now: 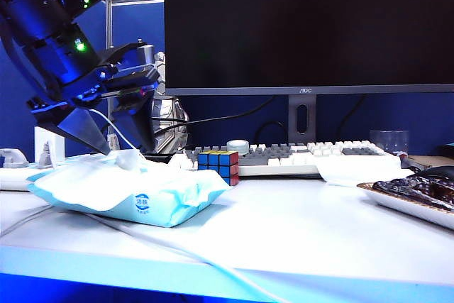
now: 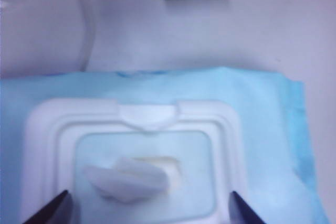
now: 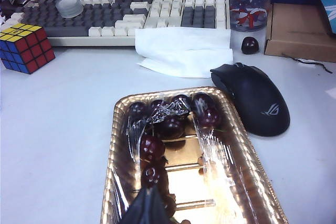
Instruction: Pull out a wet wipe from the sky blue wet wipes packet and place it on the table.
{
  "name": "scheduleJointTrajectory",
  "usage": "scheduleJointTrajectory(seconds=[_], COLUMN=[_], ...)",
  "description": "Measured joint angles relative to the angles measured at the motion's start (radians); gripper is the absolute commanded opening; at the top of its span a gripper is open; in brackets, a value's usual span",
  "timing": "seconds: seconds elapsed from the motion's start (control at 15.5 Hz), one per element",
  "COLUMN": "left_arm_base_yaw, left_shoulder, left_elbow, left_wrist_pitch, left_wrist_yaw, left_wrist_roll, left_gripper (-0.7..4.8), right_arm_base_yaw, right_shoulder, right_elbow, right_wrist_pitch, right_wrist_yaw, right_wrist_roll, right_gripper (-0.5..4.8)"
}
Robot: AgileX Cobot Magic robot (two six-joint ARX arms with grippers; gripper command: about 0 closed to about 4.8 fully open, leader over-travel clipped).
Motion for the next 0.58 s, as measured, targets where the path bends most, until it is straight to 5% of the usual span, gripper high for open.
scheduleJointTrajectory(seconds=[0.32,0.45,0.58], left_arm_base_yaw=[0.000,0.000,0.000], left_shoulder=[0.045,0.062,0.063], left_elbow=[0.000,0.000,0.000], left_wrist_pitch=[0.027,0.027,0.031], left_wrist_yaw=[-0.006,-0.007,-0.008], left_wrist_roll=[0.015,0.019,0.019], left_gripper=[3.10,0.14,-0.06], right_arm_base_yaw=[0.000,0.000,0.000], right_shoulder=[0.000,0.000,0.000], right_elbow=[0.000,0.000,0.000], right_wrist_pitch=[0.000,0.000,0.000], right_wrist_yaw=[0.000,0.000,0.000], right_wrist_roll=[0.000,0.000,0.000], right_gripper=[-0.01,-0.01,0.00])
